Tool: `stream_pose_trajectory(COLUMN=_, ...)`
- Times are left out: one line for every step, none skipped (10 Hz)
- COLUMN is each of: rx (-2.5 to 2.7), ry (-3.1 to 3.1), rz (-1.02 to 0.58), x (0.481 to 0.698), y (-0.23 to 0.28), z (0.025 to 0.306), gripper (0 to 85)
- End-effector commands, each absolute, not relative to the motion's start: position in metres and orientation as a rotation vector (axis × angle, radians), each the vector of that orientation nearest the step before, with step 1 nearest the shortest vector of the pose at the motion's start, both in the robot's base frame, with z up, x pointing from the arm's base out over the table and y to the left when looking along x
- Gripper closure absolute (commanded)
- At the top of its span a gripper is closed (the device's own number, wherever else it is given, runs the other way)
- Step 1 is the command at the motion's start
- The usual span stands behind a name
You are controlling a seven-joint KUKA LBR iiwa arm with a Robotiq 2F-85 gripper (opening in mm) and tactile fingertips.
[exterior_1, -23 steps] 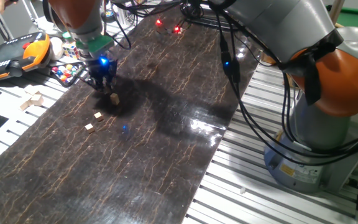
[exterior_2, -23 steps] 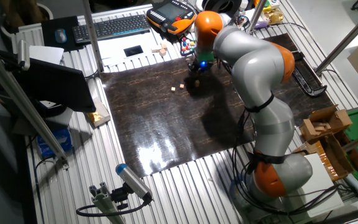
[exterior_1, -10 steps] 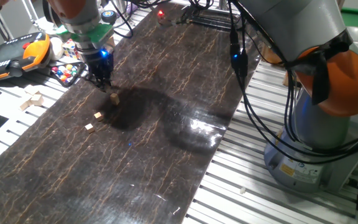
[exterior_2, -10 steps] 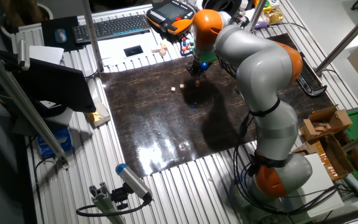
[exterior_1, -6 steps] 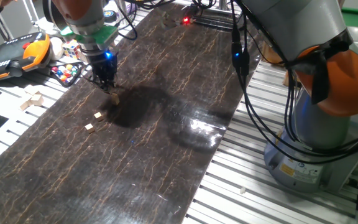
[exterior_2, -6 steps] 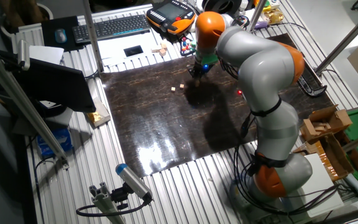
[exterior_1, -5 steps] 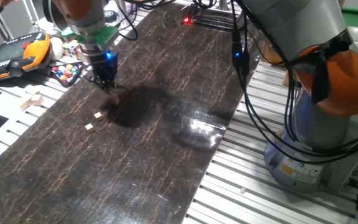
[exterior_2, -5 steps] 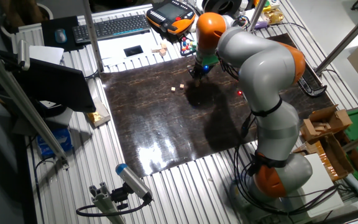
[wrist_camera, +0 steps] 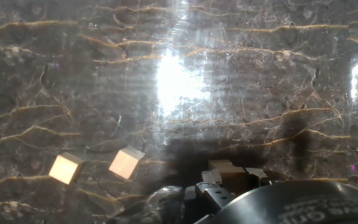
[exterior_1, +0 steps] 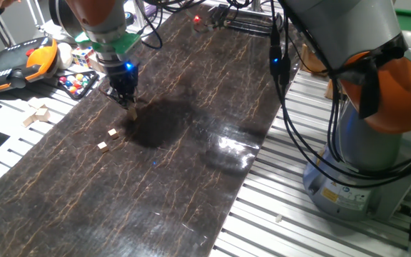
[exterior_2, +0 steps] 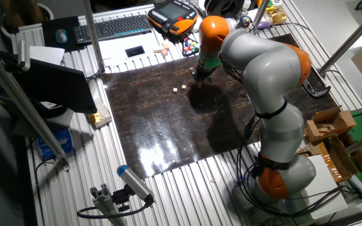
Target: Stack the blocks in a vertical line of five
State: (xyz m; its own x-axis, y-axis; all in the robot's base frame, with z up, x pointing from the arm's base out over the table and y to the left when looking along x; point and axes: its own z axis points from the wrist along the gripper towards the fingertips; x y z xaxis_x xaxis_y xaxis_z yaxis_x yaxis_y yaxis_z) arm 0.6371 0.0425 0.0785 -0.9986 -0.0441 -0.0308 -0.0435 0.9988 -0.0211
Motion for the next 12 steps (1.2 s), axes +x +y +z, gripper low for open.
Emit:
stream_pose_trajectory(rx=-0.068, ry=3.108, rz=-0.032, x=0.6365, y=0.0423, z=0.0772, gripper=84.0)
stream_pose_trajectory(rx=-0.066, ry=3.108, rz=-0.030, x=0.6363, y=0.0425, z=0.0765, gripper=84.0)
stream_pose_trajectory(rx=-0.063, ry=3.107, rz=-0.030, x=0.6362, y=0.0426, z=0.0757, gripper=84.0)
stream_pose_trajectory(rx=-0.063, ry=3.104, rz=-0.030, x=0.6360, y=0.0424, z=0.0748, gripper=84.0)
stream_pose_trajectory(rx=-0.063, ry=3.102, rz=-0.030, x=0.6361, y=0.0421, z=0.0742, gripper=84.0)
stream_pose_trajectory(rx=-0.068, ry=3.101, rz=-0.027, x=0.6361, y=0.0419, z=0.0731, gripper=84.0)
stream_pose_trajectory(rx=-0.068, ry=3.099, rz=-0.027, x=0.6358, y=0.0422, z=0.0723, gripper=84.0)
stream_pose_trajectory(rx=-0.068, ry=3.099, rz=-0.027, x=0.6358, y=0.0425, z=0.0719, gripper=84.0)
stream_pose_trajectory(rx=-0.068, ry=3.098, rz=-0.025, x=0.6358, y=0.0427, z=0.0717, gripper=84.0)
stream_pose_trajectory(rx=-0.068, ry=3.098, rz=-0.025, x=0.6360, y=0.0427, z=0.0716, gripper=84.0)
stream_pose_trajectory(rx=-0.068, ry=3.098, rz=-0.025, x=0.6362, y=0.0426, z=0.0714, gripper=84.0)
stream_pose_trajectory(rx=-0.070, ry=3.096, rz=-0.025, x=0.6362, y=0.0425, z=0.0713, gripper=84.0)
